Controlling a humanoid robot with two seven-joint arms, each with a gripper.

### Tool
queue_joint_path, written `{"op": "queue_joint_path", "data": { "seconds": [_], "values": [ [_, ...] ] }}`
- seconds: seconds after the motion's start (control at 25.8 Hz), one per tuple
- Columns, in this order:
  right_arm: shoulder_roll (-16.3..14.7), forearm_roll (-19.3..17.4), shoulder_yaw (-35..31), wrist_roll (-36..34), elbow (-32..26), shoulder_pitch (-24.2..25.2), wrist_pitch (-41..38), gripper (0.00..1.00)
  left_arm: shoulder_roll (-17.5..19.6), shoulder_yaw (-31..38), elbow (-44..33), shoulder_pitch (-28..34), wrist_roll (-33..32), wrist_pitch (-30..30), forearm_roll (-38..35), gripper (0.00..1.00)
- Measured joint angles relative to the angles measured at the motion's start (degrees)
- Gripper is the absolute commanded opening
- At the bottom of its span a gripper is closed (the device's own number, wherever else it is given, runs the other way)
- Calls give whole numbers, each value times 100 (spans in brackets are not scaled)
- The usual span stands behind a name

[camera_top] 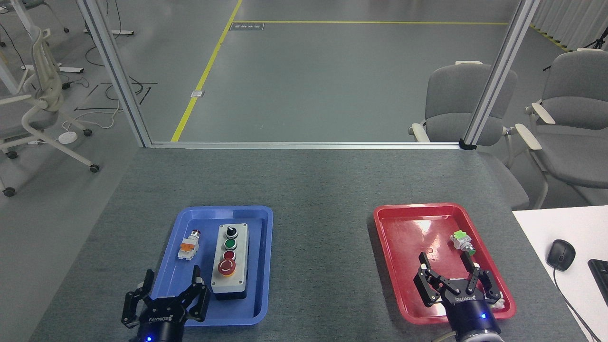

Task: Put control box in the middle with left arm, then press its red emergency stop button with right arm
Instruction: 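Move the left gripper over the grey control box in the blue tray, then lower the left gripper and grasp the near end of the control box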

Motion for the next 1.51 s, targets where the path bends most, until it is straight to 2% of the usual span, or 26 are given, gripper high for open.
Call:
{"op": "queue_joint_path", "data": {
  "seconds": [0.19,0.39,0.89,1.12,1.51],
  "values": [
    [168,61,5,-12,7,-2,86,98,-35,-905,464,-369,-7,1049,-102,99],
    [232,452,25,-25,9,30,307,98,-289,-1229,1014,-654,-63,1585,-119,99],
    [431,704,3,143,31,-20,392,98,-595,-1279,1688,-970,-99,1735,-122,99],
    [466,723,22,320,28,-32,424,98,-542,-1267,2073,-1287,-98,1860,-55,99],
    [566,798,-16,342,27,-40,413,98,-466,-1252,2177,-1300,-64,1818,-10,99]
  ]
}}
